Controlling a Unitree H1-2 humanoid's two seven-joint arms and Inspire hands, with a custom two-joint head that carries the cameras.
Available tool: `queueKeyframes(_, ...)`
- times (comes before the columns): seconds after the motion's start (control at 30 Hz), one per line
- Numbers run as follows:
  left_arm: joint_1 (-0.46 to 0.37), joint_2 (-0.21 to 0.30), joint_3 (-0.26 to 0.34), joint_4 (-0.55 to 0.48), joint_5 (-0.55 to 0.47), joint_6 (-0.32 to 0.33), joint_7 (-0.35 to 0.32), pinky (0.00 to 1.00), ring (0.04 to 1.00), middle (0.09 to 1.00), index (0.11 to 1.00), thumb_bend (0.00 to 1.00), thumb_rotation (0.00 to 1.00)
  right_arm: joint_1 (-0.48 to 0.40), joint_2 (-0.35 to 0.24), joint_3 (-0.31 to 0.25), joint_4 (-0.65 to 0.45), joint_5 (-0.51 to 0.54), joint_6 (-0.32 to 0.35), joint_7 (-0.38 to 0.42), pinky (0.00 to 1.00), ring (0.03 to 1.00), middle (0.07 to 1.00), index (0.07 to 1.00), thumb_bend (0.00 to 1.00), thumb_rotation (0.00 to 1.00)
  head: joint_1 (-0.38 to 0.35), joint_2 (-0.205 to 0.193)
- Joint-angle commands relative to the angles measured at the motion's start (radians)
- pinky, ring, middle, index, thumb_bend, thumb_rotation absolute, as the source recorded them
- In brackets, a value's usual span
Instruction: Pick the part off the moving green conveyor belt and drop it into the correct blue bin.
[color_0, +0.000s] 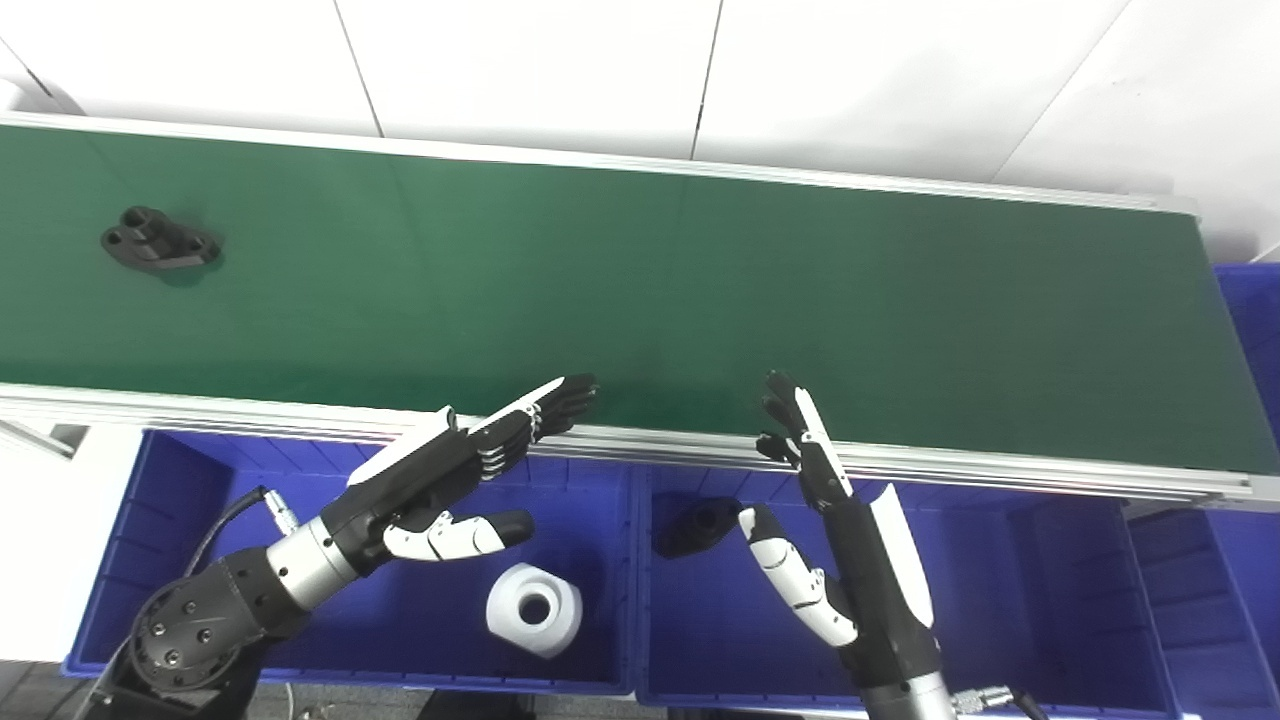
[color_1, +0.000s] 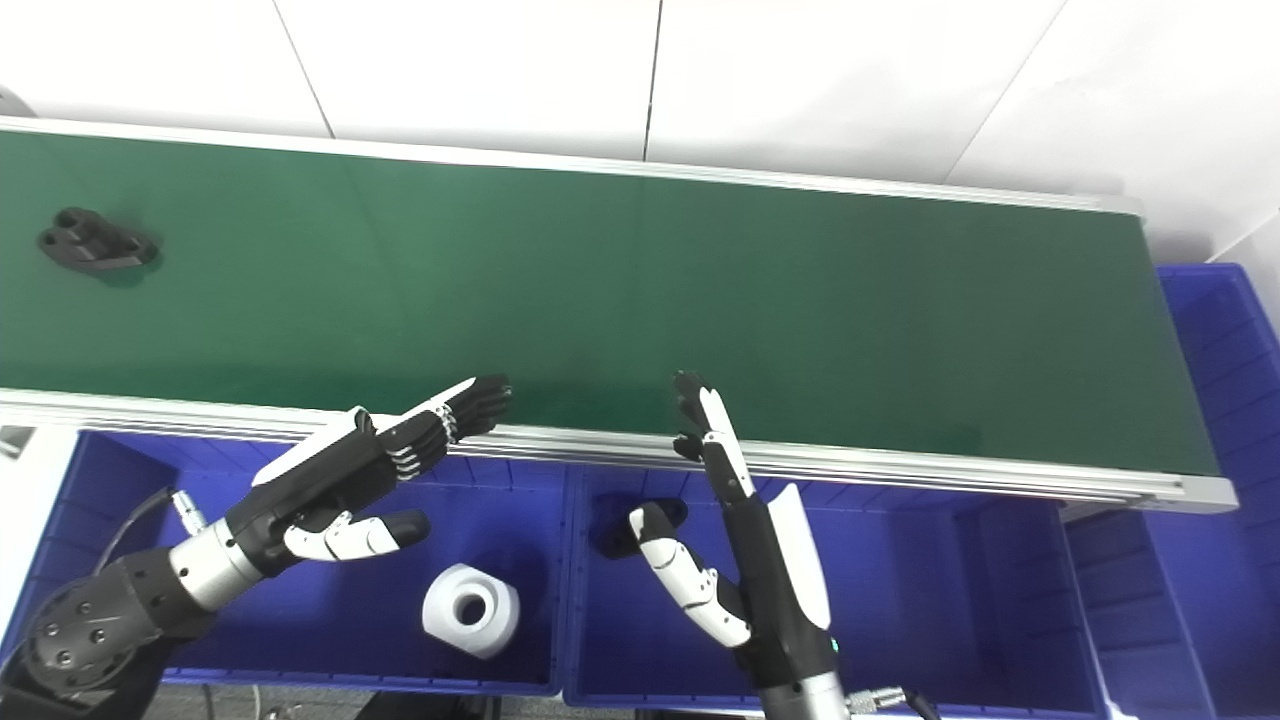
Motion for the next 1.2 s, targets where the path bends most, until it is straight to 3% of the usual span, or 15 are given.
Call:
queueKeyframes(0.0,-0.001,0.008,0.005,-0.034,-0.012,-0.021,0.002,1.0,1.0,1.0,1.0,0.43,0.62,0.011,0.005,0.001,-0.023,-0.008,-0.049,-0.004,0.87,0.956,0.998,0.977,0.34,0.84,0.0,0.001)
queueKeyframes(1.17,-0.012,0.007,0.003,-0.03,-0.016,-0.017,-0.002,1.0,1.0,1.0,1.0,0.44,0.62,-0.016,0.002,-0.002,-0.02,0.003,-0.049,0.003,0.88,0.956,0.993,0.978,0.36,0.84,0.005,0.0)
